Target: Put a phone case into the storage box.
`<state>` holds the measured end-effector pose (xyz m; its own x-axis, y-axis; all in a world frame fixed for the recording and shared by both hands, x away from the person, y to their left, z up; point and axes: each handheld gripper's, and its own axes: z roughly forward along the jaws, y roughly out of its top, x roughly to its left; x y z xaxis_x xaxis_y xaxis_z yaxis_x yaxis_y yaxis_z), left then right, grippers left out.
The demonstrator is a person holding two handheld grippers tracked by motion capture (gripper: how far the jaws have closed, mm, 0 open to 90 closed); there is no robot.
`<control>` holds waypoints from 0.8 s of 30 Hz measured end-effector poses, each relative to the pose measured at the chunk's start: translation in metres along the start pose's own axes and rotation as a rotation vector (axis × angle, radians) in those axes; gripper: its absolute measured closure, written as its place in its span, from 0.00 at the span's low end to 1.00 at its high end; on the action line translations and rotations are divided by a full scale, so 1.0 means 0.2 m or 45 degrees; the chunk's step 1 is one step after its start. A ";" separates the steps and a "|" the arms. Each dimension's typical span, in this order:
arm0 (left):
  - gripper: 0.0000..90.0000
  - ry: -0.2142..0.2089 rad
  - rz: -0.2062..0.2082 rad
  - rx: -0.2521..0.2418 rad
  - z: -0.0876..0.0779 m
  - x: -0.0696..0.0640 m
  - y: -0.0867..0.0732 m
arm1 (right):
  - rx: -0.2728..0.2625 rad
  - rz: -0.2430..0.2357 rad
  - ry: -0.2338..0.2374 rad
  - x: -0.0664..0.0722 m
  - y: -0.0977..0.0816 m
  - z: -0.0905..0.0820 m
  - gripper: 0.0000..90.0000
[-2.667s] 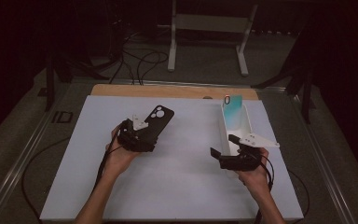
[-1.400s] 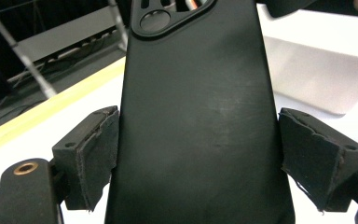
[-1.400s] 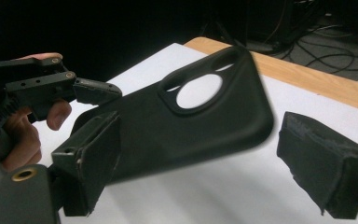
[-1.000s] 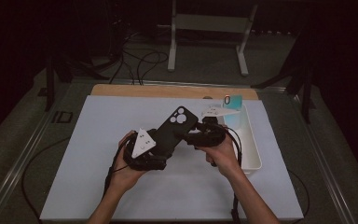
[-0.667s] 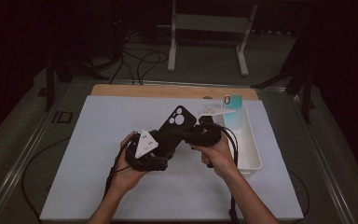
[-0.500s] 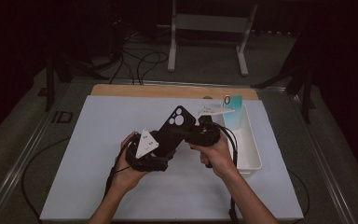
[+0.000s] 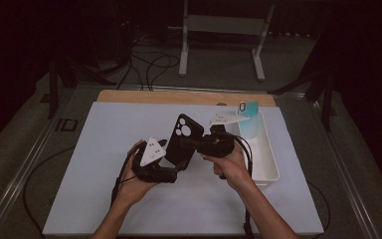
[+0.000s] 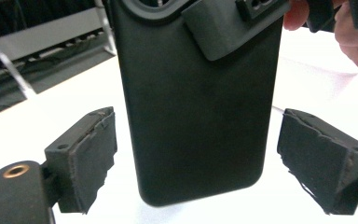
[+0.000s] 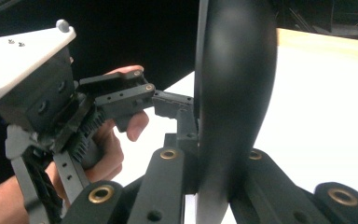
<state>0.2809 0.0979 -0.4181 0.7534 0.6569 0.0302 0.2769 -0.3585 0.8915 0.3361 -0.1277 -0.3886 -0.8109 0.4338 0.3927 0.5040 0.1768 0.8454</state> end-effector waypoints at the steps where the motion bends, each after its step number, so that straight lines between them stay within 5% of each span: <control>1: 0.11 -0.010 -0.006 0.005 0.00 0.01 0.00 | 0.002 -0.004 0.003 0.00 0.00 0.00 0.96; 14: 0.06 -0.153 -0.102 0.066 -0.01 0.07 -0.03 | 0.007 -0.065 0.002 0.01 0.00 -0.03 0.95; 24: 0.10 -0.274 -0.117 0.075 0.00 0.06 -0.03 | -0.005 -0.142 0.114 0.07 0.01 -0.04 0.95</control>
<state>0.2888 0.1082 -0.4236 0.8313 0.5344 -0.1529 0.3802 -0.3460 0.8578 0.3236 -0.1286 -0.3798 -0.8851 0.3312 0.3268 0.4082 0.2157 0.8870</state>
